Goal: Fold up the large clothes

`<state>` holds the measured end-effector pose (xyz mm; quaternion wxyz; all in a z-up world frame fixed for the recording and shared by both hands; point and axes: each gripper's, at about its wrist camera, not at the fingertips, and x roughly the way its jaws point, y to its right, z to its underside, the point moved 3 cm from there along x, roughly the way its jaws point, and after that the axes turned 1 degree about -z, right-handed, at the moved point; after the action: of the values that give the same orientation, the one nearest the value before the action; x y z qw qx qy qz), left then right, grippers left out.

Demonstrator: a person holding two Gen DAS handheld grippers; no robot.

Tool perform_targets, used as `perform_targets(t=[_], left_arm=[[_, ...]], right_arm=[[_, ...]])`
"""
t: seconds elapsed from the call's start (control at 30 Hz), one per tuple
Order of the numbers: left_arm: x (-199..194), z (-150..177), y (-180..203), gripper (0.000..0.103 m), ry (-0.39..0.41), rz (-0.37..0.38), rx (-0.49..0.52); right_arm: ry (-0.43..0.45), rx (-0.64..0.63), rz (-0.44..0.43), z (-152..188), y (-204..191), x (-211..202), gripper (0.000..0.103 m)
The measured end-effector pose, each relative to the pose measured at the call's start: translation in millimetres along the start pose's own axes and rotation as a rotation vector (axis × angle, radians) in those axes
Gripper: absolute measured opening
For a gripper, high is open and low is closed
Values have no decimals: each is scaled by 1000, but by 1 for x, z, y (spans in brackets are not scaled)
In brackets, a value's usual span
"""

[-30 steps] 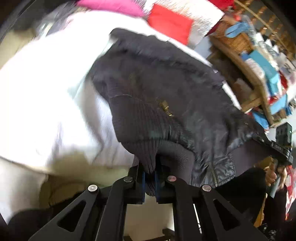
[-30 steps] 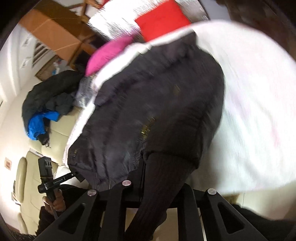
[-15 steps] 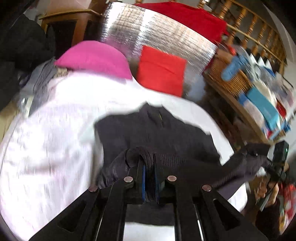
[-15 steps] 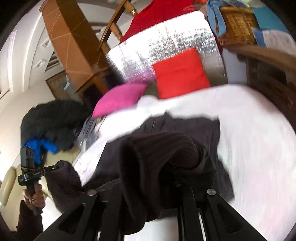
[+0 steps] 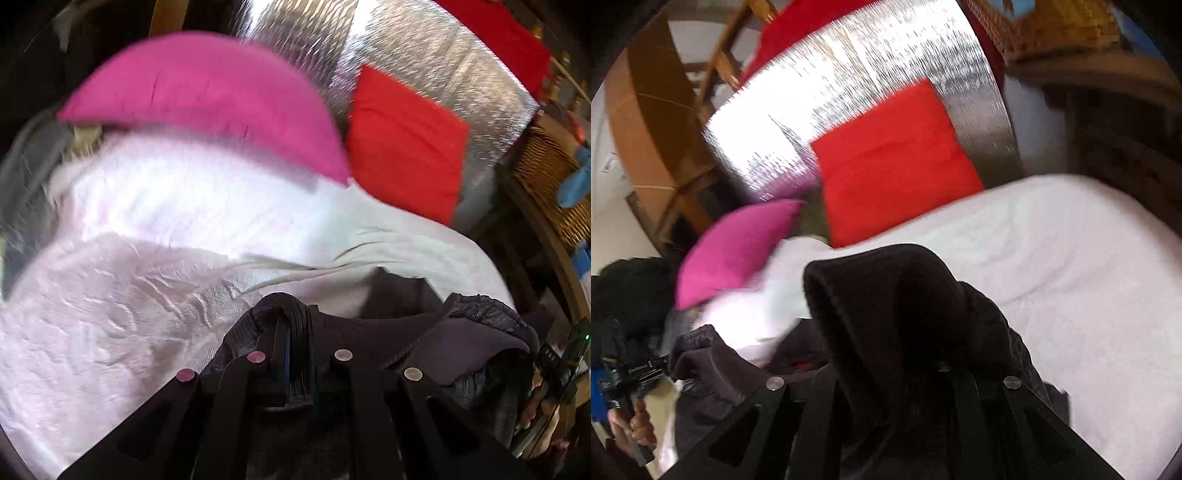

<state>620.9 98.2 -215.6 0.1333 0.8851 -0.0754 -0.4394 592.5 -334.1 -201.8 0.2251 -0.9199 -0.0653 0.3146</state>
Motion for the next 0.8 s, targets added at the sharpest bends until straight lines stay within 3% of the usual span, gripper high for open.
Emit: perform_targets(t=[0.2, 0.4, 0.6, 0.63, 0.67, 0.7, 0.73, 0.77, 0.8], left_arm=[[29, 4, -10, 8, 26, 2, -20], [43, 6, -4, 9, 48, -51, 8], [31, 13, 0, 17, 39, -49, -4], [25, 15, 1, 30, 38, -48, -10], [18, 16, 2, 54, 40, -48, -14], [7, 19, 3, 66, 57, -55, -14], [-7, 23, 4, 81, 81, -53, -9], [-23, 28, 5, 82, 105, -46, -4], [-38, 34, 5, 82, 122, -45, -2]], right_arm=[[-16, 118, -20, 6, 34, 46, 12], [-15, 197, -65, 8, 50, 51, 12], [-26, 297, -180, 11, 63, 43, 23], [-25, 295, -187, 11, 61, 38, 29], [-22, 296, -193, 12, 59, 32, 40], [-13, 303, -207, 13, 58, 23, 67], [8, 313, -234, 15, 58, 11, 80], [40, 323, -253, 15, 59, -2, 91], [90, 332, -254, 16, 59, -20, 92]])
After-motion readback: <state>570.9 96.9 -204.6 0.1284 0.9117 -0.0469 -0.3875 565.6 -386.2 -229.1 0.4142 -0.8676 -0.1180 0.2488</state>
